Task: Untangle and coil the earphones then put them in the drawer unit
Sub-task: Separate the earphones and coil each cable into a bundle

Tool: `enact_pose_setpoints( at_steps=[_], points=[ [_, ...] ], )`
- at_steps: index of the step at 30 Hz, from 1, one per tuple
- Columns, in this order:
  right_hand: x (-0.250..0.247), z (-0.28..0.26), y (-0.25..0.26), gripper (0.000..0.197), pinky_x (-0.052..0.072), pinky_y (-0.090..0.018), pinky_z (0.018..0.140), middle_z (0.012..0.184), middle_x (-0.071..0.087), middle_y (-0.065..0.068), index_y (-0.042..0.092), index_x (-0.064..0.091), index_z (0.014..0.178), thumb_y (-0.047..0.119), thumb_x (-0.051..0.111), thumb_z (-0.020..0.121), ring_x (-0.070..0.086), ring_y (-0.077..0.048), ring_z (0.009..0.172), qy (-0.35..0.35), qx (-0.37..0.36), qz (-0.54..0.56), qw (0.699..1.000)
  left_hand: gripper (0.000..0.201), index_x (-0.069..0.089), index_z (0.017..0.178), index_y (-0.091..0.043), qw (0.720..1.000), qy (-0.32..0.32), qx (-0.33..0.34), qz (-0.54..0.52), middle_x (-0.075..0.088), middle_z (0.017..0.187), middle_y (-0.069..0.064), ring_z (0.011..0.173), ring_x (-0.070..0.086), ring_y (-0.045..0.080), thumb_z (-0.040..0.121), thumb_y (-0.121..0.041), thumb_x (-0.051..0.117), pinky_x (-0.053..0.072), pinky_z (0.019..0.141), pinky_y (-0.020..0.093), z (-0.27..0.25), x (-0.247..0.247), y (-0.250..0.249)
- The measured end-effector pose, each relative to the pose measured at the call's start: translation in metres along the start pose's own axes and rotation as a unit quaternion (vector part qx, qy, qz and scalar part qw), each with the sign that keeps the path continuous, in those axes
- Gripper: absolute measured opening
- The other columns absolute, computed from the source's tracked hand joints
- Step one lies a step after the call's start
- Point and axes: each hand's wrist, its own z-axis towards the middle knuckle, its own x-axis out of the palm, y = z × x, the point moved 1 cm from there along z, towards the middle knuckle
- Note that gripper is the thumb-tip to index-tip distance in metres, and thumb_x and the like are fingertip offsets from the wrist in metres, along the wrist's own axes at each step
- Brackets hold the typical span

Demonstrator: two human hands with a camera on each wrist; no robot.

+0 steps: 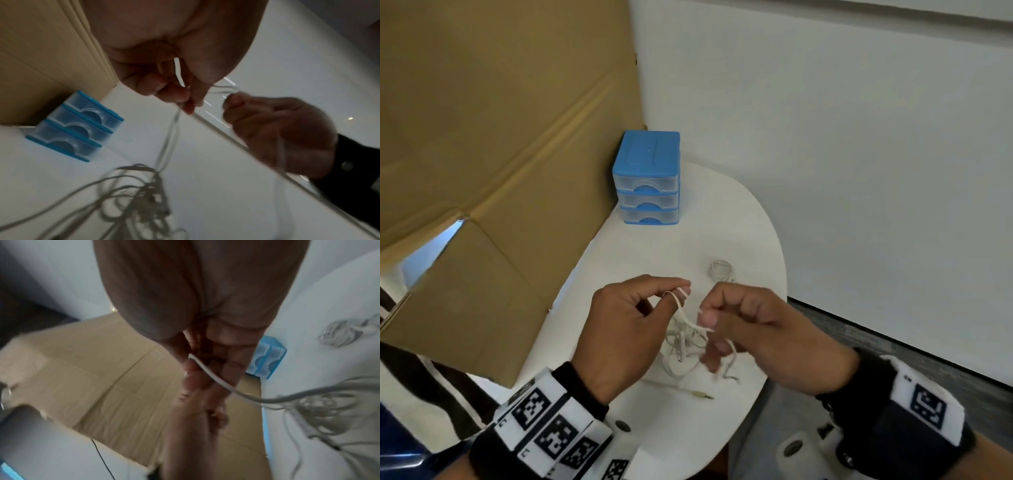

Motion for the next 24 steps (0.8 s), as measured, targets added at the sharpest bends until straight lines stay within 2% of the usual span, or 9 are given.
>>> enact_pose_setpoints(
  at_steps=[2, 4, 8, 10, 12, 15, 19, 21, 24],
  points=[
    [-0.004, -0.005, 0.016, 0.012, 0.041, -0.022, 0.044, 0.060, 0.049, -0.002, 0.014, 0.057, 0.079, 0.015, 0.053, 0.090, 0.039, -0.010, 0.042, 0.019, 0.019, 0.115, 0.993, 0.016, 0.077, 0.084, -0.032, 1.000, 0.010, 0.001, 0.018, 0.072, 0.076, -0.021, 0.045, 0.047, 0.007, 0.085, -0.019, 0.069, 0.039, 0.050, 0.009, 0.003, -0.001, 0.008],
    [-0.011, -0.012, 0.040, 0.010, 0.022, -0.013, 0.038, 0.055, 0.043, 0.000, 0.016, 0.057, 0.077, 0.014, 0.054, 0.086, 0.022, -0.007, 0.044, 0.016, 0.011, 0.194, 0.981, 0.012, 0.076, 0.080, -0.031, 0.999, 0.013, -0.012, 0.046, 0.072, 0.076, -0.019, 0.045, 0.049, 0.007, 0.087, -0.023, 0.070, 0.040, 0.049, 0.010, 0.007, -0.004, 0.023],
    [-0.041, -0.024, 0.075, 0.010, 0.008, -0.024, 0.042, 0.058, 0.019, -0.011, 0.015, 0.056, 0.063, 0.014, 0.061, 0.072, 0.014, -0.012, 0.047, -0.121, -0.095, 0.163, 0.975, 0.012, 0.077, 0.081, -0.026, 0.998, -0.021, -0.064, 0.010, 0.074, 0.073, -0.014, 0.045, 0.050, 0.004, 0.087, -0.017, 0.071, 0.041, 0.049, 0.009, 0.017, -0.015, 0.046],
    [-0.053, -0.017, 0.066, 0.028, 0.012, -0.022, 0.042, 0.053, 0.023, -0.009, 0.011, 0.058, 0.061, 0.027, 0.061, 0.083, 0.018, -0.014, 0.041, -0.209, -0.106, 0.073, 0.969, 0.014, 0.078, 0.086, -0.026, 0.999, -0.021, -0.049, 0.011, 0.074, 0.076, -0.016, 0.048, 0.052, 0.002, 0.086, -0.014, 0.071, 0.040, 0.052, 0.006, 0.020, -0.017, 0.041],
    [-0.057, -0.004, 0.042, 0.045, 0.025, -0.022, 0.041, 0.048, 0.041, -0.007, 0.008, 0.063, 0.073, 0.050, 0.058, 0.090, 0.033, -0.015, 0.037, -0.251, -0.037, -0.040, 0.966, 0.017, 0.078, 0.090, -0.026, 1.000, 0.000, -0.007, 0.020, 0.072, 0.074, -0.014, 0.052, 0.055, 0.001, 0.085, -0.012, 0.071, 0.041, 0.056, 0.007, 0.018, -0.014, 0.030],
    [-0.044, 0.012, 0.008, 0.059, 0.047, -0.033, 0.061, 0.073, 0.069, -0.007, 0.016, 0.067, 0.096, 0.070, 0.046, 0.082, 0.062, -0.018, 0.059, -0.168, 0.049, -0.115, 0.978, 0.017, 0.078, 0.092, -0.029, 0.997, 0.019, 0.058, 0.057, 0.068, 0.071, -0.011, 0.058, 0.058, 0.004, 0.085, -0.015, 0.072, 0.043, 0.059, 0.013, 0.013, -0.007, 0.017],
    [-0.016, 0.018, -0.008, 0.051, 0.053, -0.032, 0.081, 0.086, 0.073, -0.010, 0.013, 0.069, 0.091, 0.061, 0.056, 0.082, 0.069, -0.020, 0.081, -0.124, 0.006, -0.080, 0.989, 0.015, 0.077, 0.092, -0.035, 0.988, 0.042, 0.104, 0.108, 0.060, 0.070, -0.011, 0.057, 0.055, 0.007, 0.086, -0.036, 0.064, 0.046, 0.055, 0.024, 0.004, 0.000, 0.014],
    [0.000, 0.019, -0.013, 0.046, 0.051, -0.036, 0.076, 0.080, 0.070, -0.009, 0.017, 0.065, 0.089, 0.061, 0.065, 0.075, 0.064, -0.016, 0.073, -0.110, 0.006, -0.096, 0.989, 0.023, 0.074, 0.085, -0.034, 0.983, 0.046, 0.123, 0.130, 0.057, 0.067, -0.011, 0.055, 0.053, 0.008, 0.087, -0.041, 0.052, 0.046, 0.051, 0.032, 0.000, 0.004, 0.011],
    [0.010, 0.019, -0.014, 0.032, 0.047, -0.019, 0.061, 0.069, 0.068, 0.005, 0.025, 0.059, 0.086, 0.052, 0.074, 0.075, 0.059, -0.003, 0.062, -0.130, 0.023, -0.164, 0.978, 0.029, 0.070, 0.101, -0.042, 0.980, 0.043, 0.129, 0.143, 0.058, 0.069, -0.013, 0.056, 0.055, 0.009, 0.085, -0.036, 0.048, 0.047, 0.049, 0.036, -0.003, 0.005, 0.008]
  ],
)
